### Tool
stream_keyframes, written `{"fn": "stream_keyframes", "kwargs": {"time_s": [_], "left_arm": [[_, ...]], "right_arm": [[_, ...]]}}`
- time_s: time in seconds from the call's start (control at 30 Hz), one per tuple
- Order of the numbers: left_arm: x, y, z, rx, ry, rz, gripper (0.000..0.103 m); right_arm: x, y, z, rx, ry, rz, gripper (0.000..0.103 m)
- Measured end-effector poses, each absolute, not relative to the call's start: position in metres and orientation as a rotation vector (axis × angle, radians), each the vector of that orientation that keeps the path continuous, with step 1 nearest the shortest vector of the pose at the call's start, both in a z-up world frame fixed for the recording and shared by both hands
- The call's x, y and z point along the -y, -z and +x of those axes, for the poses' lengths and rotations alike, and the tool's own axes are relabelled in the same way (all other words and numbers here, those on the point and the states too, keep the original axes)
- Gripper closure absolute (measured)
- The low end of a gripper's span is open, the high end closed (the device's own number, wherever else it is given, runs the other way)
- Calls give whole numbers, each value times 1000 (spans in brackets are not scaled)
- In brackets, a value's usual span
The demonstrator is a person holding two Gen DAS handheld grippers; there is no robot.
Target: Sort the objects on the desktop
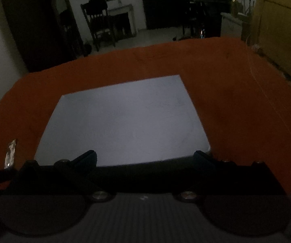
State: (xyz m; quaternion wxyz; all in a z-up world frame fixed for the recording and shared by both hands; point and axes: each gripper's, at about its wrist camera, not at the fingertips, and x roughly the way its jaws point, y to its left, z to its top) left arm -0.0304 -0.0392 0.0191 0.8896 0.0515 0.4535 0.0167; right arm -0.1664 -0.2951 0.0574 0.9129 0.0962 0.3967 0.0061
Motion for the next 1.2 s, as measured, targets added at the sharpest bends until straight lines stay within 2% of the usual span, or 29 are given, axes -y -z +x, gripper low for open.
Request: {"fn": "stream_keyframes", "kwargs": {"time_s": [0.07,0.23,0.3,1.2], "left_arm": [[39,-18,-28,-948,-106,156,1],[6,-21,-27,-962,17,-147,1],[0,-15,-23,-998,25,-189,1],[12,-12,-26,-999,-1,-67,1]], "right_arm": [[297,-58,-165,-833,-12,203,0],[304,-51,-155,-917,29,213,0],[300,-46,-153,-951,23,181,0],[282,-39,-151,-957,-22,73,0]]}}
